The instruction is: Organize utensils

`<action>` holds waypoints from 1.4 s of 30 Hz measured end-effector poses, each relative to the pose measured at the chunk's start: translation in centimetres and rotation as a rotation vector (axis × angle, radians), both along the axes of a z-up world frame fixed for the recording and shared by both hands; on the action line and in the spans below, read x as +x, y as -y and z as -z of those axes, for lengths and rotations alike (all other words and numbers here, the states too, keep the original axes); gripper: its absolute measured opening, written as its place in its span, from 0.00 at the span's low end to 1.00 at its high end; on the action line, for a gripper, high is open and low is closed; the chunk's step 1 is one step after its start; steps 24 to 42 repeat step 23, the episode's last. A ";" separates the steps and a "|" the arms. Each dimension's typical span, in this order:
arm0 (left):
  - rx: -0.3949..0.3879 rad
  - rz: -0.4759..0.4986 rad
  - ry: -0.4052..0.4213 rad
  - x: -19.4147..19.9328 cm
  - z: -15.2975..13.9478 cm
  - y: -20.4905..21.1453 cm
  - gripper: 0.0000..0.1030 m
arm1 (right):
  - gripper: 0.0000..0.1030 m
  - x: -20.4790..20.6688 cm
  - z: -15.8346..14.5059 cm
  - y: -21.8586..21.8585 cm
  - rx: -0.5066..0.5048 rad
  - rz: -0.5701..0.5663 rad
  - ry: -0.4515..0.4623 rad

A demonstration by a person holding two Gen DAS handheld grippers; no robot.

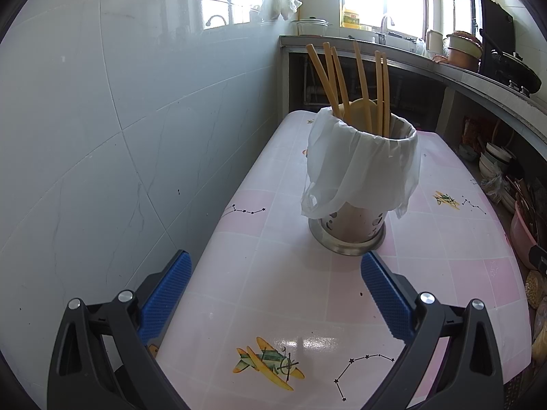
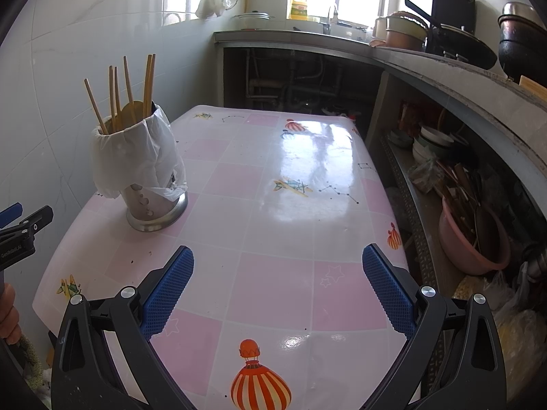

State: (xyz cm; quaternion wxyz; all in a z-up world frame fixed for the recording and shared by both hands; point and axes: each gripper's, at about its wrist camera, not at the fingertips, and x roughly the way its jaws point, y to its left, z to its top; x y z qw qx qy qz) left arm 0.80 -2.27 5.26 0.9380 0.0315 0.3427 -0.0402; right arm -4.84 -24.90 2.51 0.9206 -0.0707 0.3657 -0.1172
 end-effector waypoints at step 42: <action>0.002 0.015 -0.004 -0.1 0.4 0.1 0.95 | 0.92 0.1 0.0 -0.1 0.001 -0.002 0.000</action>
